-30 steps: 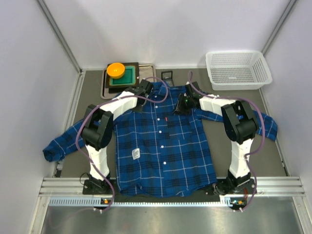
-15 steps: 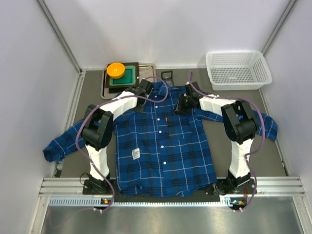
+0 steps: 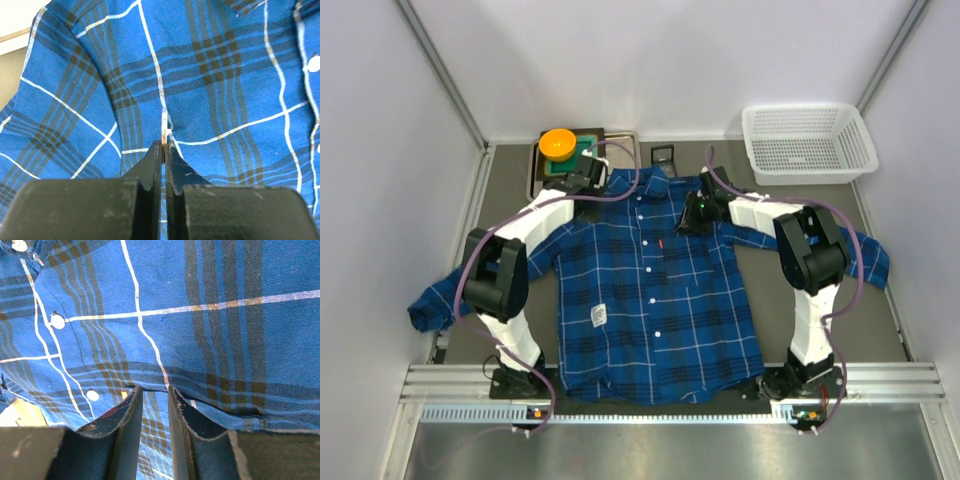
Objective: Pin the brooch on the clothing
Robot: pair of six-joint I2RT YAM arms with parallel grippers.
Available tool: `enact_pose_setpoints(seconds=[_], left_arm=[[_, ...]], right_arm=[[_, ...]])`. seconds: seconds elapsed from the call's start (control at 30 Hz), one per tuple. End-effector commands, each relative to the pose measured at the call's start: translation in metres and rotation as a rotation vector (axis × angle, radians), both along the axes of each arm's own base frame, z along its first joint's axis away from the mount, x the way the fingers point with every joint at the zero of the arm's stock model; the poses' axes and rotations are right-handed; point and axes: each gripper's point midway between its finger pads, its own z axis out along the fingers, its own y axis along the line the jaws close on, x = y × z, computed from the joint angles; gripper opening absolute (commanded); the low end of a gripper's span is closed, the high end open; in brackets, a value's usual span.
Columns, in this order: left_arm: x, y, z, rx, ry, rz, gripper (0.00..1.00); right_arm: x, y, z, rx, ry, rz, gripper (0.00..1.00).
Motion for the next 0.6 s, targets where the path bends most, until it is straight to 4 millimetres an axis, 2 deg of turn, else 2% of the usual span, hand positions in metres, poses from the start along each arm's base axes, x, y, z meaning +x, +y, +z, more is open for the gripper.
enact_pose_setpoints(seconds=[0.0,0.27,0.37,0.57], left_arm=[[0.014,-0.017,0.03,-0.175,-0.121,-0.012,0.0],[0.017,-0.019,0.029,-0.29,-0.116,0.011,0.0],[0.017,-0.027,0.033,-0.344,-0.128,-0.014,0.0],[0.018,-0.03,0.041,-0.377,-0.141,-0.029,0.0]], right_arm=[[0.015,0.003,0.01,0.001,-0.045,0.003,0.27],[0.016,0.003,0.008,-0.011,-0.05,0.007,0.27],[0.015,0.003,0.006,-0.016,-0.044,0.007,0.27],[0.014,0.006,0.008,-0.01,-0.055,0.035,0.27]])
